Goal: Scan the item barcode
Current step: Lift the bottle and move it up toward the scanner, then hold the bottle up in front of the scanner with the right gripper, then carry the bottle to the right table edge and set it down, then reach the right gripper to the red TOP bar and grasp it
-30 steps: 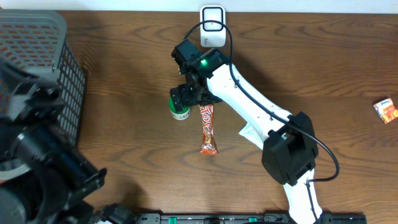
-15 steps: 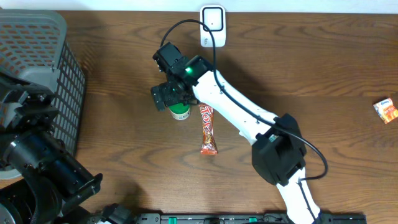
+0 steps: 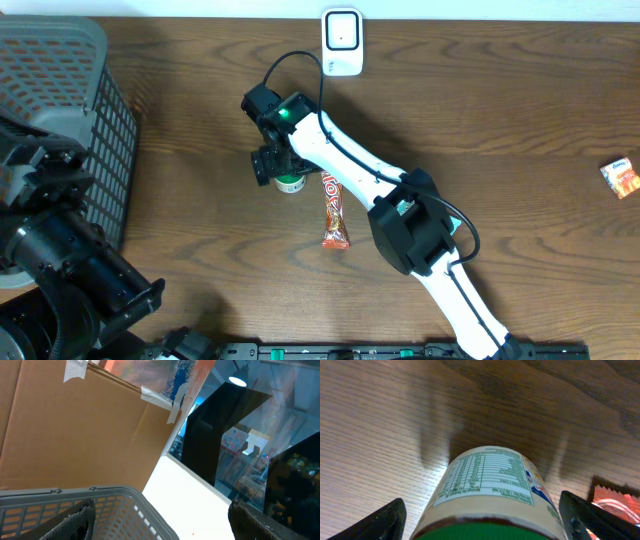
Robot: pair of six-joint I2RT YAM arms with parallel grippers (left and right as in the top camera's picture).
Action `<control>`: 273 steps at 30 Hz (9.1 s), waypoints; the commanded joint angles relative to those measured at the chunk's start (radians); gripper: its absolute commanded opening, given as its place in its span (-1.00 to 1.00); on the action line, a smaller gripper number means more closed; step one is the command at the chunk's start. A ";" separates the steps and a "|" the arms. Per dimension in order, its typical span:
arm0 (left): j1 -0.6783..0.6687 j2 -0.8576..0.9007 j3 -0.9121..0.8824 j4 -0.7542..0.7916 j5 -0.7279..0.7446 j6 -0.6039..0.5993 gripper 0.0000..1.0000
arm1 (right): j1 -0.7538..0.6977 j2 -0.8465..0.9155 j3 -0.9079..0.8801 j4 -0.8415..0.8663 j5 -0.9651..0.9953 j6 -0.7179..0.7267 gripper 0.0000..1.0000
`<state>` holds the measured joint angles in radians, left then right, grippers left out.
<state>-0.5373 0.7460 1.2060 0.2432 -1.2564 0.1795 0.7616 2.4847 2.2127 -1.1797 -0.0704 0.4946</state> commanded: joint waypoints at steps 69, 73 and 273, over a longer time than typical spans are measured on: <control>0.004 -0.003 -0.006 0.013 -0.012 -0.010 0.70 | -0.236 0.062 0.191 -0.390 -0.313 -0.004 0.18; 0.004 -0.003 -0.006 0.013 -0.012 -0.010 0.70 | -0.301 0.062 0.191 -0.466 -0.388 -0.080 0.18; 0.004 0.011 -0.007 -0.056 -0.012 -0.114 0.70 | -1.444 -0.016 0.762 -0.519 -0.148 -0.163 0.99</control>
<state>-0.5373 0.7525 1.2057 0.1860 -1.2564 0.0772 -0.7059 2.5195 2.8712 -1.6897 -0.0914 0.3618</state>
